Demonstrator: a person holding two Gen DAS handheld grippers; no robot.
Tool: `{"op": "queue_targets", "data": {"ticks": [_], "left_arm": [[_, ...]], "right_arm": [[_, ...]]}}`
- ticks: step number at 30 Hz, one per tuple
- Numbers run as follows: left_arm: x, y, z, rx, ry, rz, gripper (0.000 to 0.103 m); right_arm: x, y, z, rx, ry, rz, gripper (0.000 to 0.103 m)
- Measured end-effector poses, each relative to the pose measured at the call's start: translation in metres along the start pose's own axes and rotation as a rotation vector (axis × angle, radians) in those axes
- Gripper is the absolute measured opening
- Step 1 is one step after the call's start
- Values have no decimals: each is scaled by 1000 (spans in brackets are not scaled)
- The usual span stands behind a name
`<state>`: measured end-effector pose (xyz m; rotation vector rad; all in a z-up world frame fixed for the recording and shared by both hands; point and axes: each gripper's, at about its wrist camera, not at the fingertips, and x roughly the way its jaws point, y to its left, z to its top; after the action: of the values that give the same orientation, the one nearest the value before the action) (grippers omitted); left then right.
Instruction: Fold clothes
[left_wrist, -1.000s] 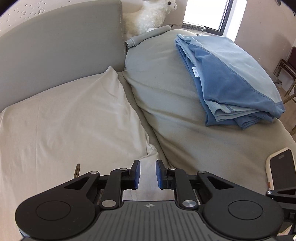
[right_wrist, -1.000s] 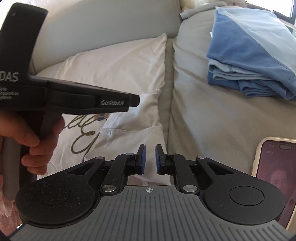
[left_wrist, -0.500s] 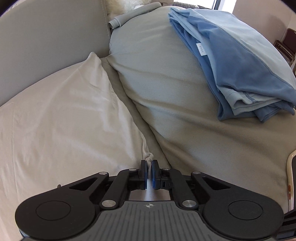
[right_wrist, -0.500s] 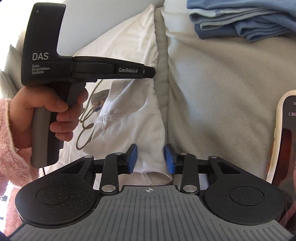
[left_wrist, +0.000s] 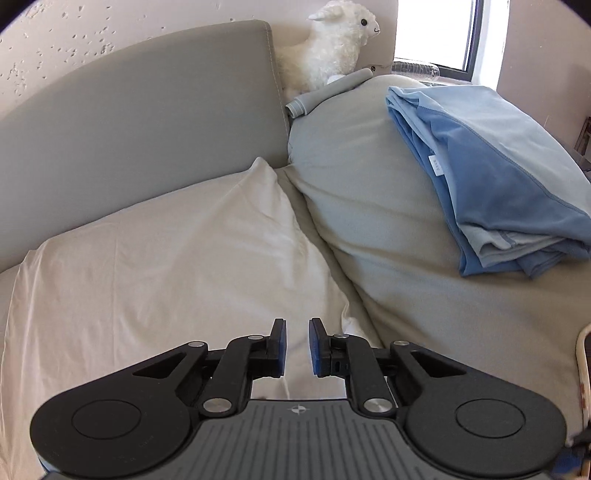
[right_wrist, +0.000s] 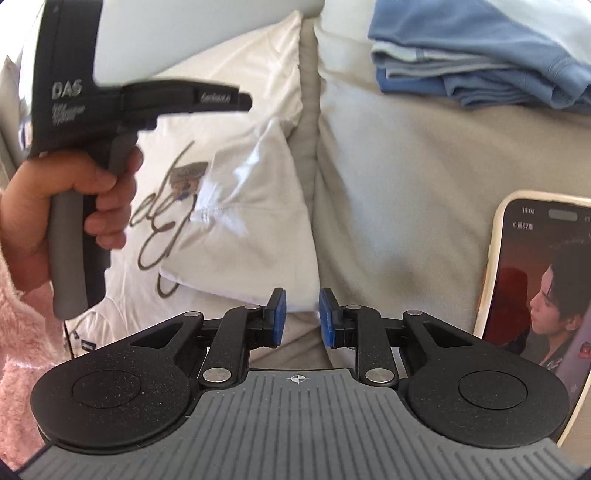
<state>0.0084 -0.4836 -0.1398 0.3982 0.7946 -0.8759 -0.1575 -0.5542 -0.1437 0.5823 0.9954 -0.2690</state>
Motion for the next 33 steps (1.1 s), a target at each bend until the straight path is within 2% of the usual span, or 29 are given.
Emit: {"op": "queue_targets", "data": {"ticks": [1,4,5,7,9,12,14,16,18,21,23,25,28,30,32,33], "left_arm": [[-7,3,-7,-10,-5,-30,4],[-21,5,-27,6,-51,-189,1],[-21,1,-32,27,-46,-197,1],[-3,-3,-37,51,13,-159,1],[12,-4,-46,65,65,-121,4],[-3,-4,-45,32,52,-104,5],[-17,-2,-45,17,15,-95,4],[-32,1,-49,16,-21,-124,5],[-43,4,-56,-1,-40,-184,5],[-54,5,-72,-7,-47,-241,5],[-53,4,-80,-1,-24,-246,5],[-47,5,-88,-6,29,-233,4],[-51,9,-92,-30,62,-239,4],[-58,9,-92,-17,84,-241,4],[-66,7,-91,26,71,-227,4],[-70,7,-89,42,39,-215,4]], "right_arm": [[0,2,1,-1,-20,0,15],[6,20,5,-15,-111,9,12],[12,22,9,-23,-120,1,12],[25,27,12,-33,-102,-19,11],[39,27,8,-12,6,-61,12],[36,24,5,-18,64,-114,10],[34,24,-1,-65,112,-159,10],[31,21,-3,-74,114,-166,14],[21,16,-3,-62,68,-132,14],[17,14,0,-47,0,-86,14],[22,17,7,-49,-17,-68,14],[28,19,11,-42,-1,-48,14],[45,30,10,-62,63,-62,15],[42,35,5,-97,90,-88,14],[37,35,4,-105,108,-95,14],[32,34,2,-110,113,-96,15]]}}
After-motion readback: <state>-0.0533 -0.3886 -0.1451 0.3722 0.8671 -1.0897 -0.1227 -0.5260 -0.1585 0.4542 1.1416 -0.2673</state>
